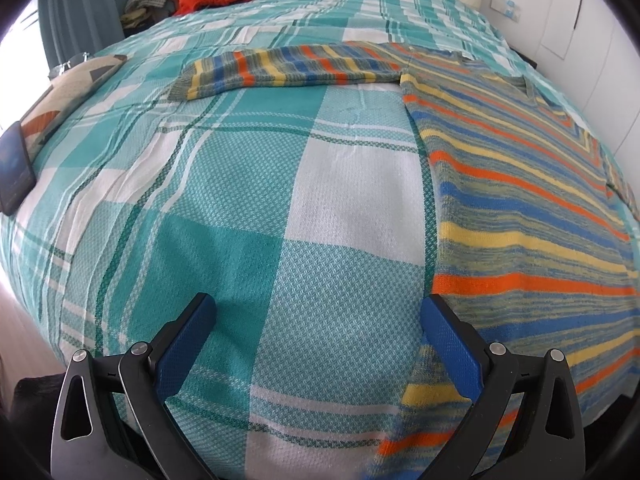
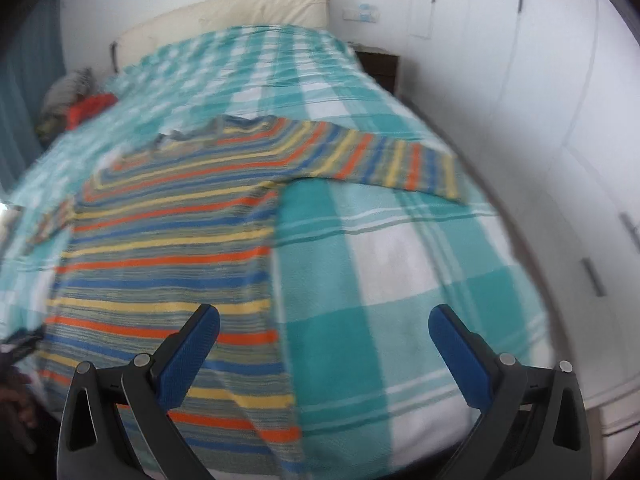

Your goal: Fold small clothes

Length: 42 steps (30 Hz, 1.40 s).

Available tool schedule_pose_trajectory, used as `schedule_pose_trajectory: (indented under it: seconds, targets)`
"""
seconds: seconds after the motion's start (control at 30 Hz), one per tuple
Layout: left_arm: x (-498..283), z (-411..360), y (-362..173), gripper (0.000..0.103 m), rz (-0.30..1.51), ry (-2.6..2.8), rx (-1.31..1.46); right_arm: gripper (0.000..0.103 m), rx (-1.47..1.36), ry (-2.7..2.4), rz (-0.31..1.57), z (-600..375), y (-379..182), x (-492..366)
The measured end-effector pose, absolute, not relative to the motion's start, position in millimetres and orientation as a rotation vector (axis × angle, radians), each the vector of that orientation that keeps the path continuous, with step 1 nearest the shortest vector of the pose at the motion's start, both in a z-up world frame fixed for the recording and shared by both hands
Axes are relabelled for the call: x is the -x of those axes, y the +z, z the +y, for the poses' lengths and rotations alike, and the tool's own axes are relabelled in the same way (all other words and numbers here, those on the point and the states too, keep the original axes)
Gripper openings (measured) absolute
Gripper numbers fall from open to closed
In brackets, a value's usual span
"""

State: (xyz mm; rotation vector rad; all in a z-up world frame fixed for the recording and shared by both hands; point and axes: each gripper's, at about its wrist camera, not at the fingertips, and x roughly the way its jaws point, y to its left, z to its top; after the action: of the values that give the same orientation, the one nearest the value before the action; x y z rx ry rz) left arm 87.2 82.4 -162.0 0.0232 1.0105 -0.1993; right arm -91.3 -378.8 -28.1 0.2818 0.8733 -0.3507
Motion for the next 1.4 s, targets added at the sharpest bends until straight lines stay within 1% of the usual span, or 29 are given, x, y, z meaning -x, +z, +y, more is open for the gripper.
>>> schedule_pose_trajectory:
  seconds: [0.07,0.13,0.2,0.3,0.33,0.37,0.4,0.43,0.47,0.53,0.57,0.7,0.73,0.77,0.8,0.83,0.9,0.97,1.07,1.2,1.3,1.33,1.37,1.4]
  targets:
    - [-80,90,-147,0.102,0.978,-0.246,0.033,0.102,-0.389,-0.251,0.837,-414,-27,84]
    - [-71,97,-133,0.102,0.919,-0.259,0.054,0.102,-0.447,-0.299,0.751,-464,-16,81]
    - [-67,104,-127,0.102,0.887,-0.234,0.067,0.102,-0.572,-0.341,0.702,-527,-15,74]
    - [-73,111,-131,0.102,0.897,-0.197,0.121,0.092,-0.874,-0.425,0.695,-622,-45,68]
    - [-76,114,-134,0.102,0.907,-0.184,0.136,0.085,-0.961,-0.444,0.691,-645,-57,66]
    - [-79,115,-138,0.102,0.919,-0.171,0.149,0.081,-1.024,-0.461,0.692,-662,-69,63]
    - [-81,117,-140,0.102,0.928,-0.159,0.161,0.081,-1.055,-0.475,0.696,-673,-76,59]
    - [-82,118,-142,0.102,0.935,-0.15,0.17,0.076,-1.058,-0.487,0.703,-679,-82,55]
    - [-82,120,-144,0.102,0.94,-0.143,0.176,0.067,-1.053,-0.489,0.709,-683,-86,49]
    - [-83,121,-146,0.102,0.949,-0.132,0.18,0.058,-1.051,-0.487,0.72,-688,-92,37]
    - [-84,122,-147,0.102,0.953,-0.125,0.181,0.056,-1.052,-0.486,0.731,-690,-96,30]
    - [-87,122,-154,0.102,0.976,-0.101,0.181,0.056,-1.022,-0.535,0.809,-695,-114,9]
    - [-87,121,-155,0.102,0.982,-0.095,0.178,0.048,-0.996,-0.538,0.823,-694,-116,3]
    - [-88,121,-157,0.102,0.989,-0.091,0.177,0.02,-0.958,-0.544,0.855,-691,-118,-2]
    - [-88,120,-159,0.102,0.994,-0.087,0.174,0.009,-0.914,-0.552,0.902,-689,-121,-8]
    - [-89,119,-160,0.102,0.995,-0.084,0.17,0.004,-0.882,-0.548,0.934,-687,-122,-13]
    - [-88,118,-160,0.102,0.992,-0.087,0.164,0.003,-0.811,-0.571,0.952,-683,-112,-18]
    - [-88,117,-159,0.102,0.987,-0.099,0.166,0.003,-0.743,-0.599,0.926,-677,-89,-24]
    - [-88,117,-157,0.102,0.981,-0.116,0.178,0.003,-0.594,-0.542,0.84,-646,-26,-45]
    - [-91,119,-157,0.102,0.986,-0.133,0.199,0.003,-0.475,-0.25,0.767,-559,55,-104]
    - [-93,121,-157,0.102,0.988,-0.133,0.208,0.004,-0.427,-0.009,0.761,-473,80,-157]
    - [-92,122,-157,0.102,0.989,-0.131,0.212,0.008,-0.431,0.069,0.764,-446,81,-173]
    - [-92,123,-157,0.102,0.991,-0.13,0.218,0.03,-0.452,0.141,0.782,-422,76,-188]
    - [-92,124,-157,0.102,0.992,-0.129,0.223,0.049,-0.478,0.204,0.82,-402,66,-203]
